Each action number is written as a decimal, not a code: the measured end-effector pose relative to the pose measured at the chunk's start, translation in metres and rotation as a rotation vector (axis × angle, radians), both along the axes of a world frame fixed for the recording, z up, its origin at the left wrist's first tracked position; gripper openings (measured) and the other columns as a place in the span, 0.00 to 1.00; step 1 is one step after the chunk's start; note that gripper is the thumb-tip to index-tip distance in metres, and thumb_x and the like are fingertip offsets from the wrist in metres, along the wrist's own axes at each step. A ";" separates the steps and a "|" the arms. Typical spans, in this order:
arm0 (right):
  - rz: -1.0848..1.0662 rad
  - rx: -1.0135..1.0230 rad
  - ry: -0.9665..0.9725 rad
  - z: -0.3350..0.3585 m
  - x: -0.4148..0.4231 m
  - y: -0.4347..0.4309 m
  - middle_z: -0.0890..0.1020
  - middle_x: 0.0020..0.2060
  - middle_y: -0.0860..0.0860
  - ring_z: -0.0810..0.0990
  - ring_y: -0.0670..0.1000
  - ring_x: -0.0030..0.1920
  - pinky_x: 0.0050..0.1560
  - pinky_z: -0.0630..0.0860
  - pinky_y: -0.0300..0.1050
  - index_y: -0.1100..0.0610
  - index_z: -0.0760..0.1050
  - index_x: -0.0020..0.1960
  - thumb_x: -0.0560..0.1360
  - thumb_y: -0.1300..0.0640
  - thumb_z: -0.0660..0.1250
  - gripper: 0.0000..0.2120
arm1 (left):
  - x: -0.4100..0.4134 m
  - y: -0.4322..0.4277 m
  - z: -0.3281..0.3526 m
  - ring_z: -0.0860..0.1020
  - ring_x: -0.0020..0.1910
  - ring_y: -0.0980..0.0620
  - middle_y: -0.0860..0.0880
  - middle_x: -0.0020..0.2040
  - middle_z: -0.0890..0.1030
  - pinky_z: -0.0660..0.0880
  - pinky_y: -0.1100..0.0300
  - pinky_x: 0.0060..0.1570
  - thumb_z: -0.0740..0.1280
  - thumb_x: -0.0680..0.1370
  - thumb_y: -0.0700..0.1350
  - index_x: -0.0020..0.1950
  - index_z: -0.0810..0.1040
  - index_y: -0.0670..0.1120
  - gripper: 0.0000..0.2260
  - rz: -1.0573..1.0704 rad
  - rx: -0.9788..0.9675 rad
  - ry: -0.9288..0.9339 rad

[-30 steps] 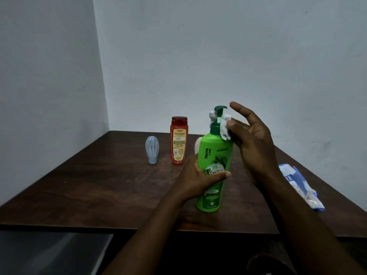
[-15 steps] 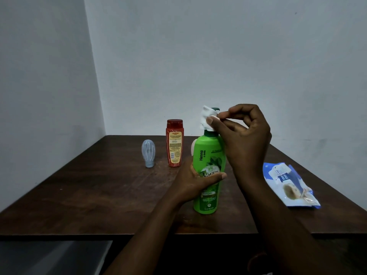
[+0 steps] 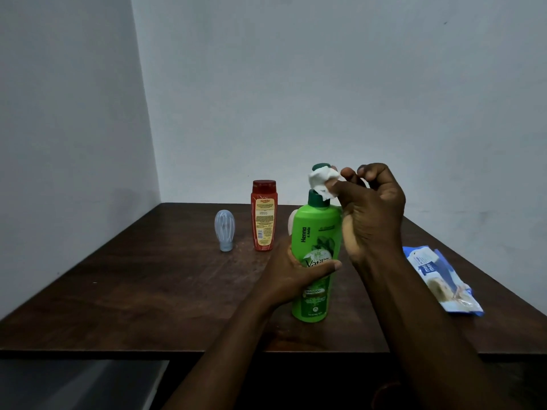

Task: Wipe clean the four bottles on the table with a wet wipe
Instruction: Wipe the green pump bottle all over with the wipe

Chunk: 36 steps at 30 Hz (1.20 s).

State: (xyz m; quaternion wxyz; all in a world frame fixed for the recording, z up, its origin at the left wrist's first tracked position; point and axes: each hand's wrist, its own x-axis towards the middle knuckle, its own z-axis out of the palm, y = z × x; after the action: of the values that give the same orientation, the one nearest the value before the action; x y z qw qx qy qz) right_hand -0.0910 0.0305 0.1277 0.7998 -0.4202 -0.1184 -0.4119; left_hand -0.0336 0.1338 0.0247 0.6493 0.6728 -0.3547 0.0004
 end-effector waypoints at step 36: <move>-0.479 -1.477 -0.061 0.055 -0.010 -0.052 0.85 0.49 0.49 0.83 0.47 0.51 0.53 0.76 0.37 0.58 0.84 0.54 0.78 0.70 0.65 0.13 | -0.007 0.001 0.010 0.84 0.49 0.58 0.52 0.50 0.86 0.81 0.62 0.49 0.80 0.70 0.43 0.54 0.81 0.53 0.16 -0.004 0.030 0.028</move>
State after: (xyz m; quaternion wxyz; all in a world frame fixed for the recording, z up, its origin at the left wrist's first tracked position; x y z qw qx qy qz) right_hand -0.1006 -0.0217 0.1822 0.1980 -0.8470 -0.2900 -0.3991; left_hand -0.0410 0.1349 0.0346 0.6442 0.6816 -0.3467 -0.0156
